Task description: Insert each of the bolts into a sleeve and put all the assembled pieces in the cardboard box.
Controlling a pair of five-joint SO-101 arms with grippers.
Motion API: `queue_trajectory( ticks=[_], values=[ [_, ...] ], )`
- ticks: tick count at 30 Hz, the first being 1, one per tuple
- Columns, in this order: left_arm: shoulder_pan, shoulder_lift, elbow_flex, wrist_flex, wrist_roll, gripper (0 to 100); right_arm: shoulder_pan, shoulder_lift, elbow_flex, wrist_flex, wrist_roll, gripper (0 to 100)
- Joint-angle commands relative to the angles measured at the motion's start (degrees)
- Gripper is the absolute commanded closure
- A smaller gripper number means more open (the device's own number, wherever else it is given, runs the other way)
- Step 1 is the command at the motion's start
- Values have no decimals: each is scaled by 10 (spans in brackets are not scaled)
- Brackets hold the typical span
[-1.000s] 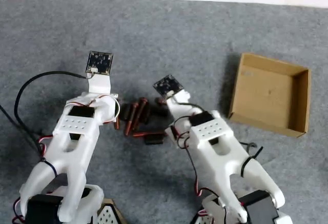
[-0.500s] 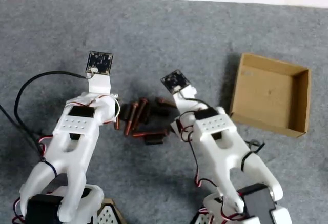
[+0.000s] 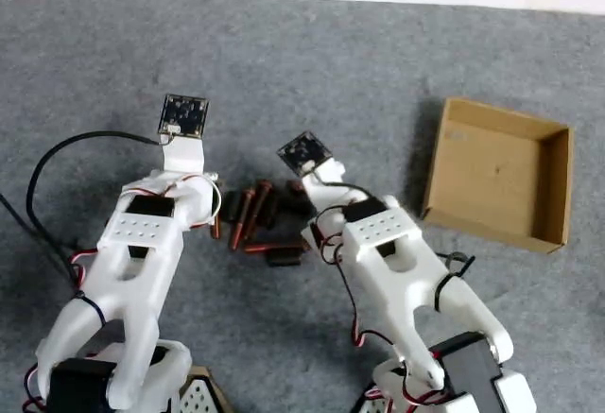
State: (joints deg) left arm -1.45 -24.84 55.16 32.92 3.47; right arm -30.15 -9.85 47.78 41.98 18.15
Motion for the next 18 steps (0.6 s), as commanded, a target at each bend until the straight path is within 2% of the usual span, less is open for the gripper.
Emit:
queue_trajectory(
  ticks=[1, 9, 18],
  values=[
    [-5, -10, -4, -9, 4, 992, -18, 11, -4, 29, 25, 859],
    [-5, -10, -4, -9, 4, 992, -51, 11, -1, 58, 32, 859],
    [-5, -10, -4, -9, 4, 992, -51, 17, 0, 58, 33, 860]
  ],
)
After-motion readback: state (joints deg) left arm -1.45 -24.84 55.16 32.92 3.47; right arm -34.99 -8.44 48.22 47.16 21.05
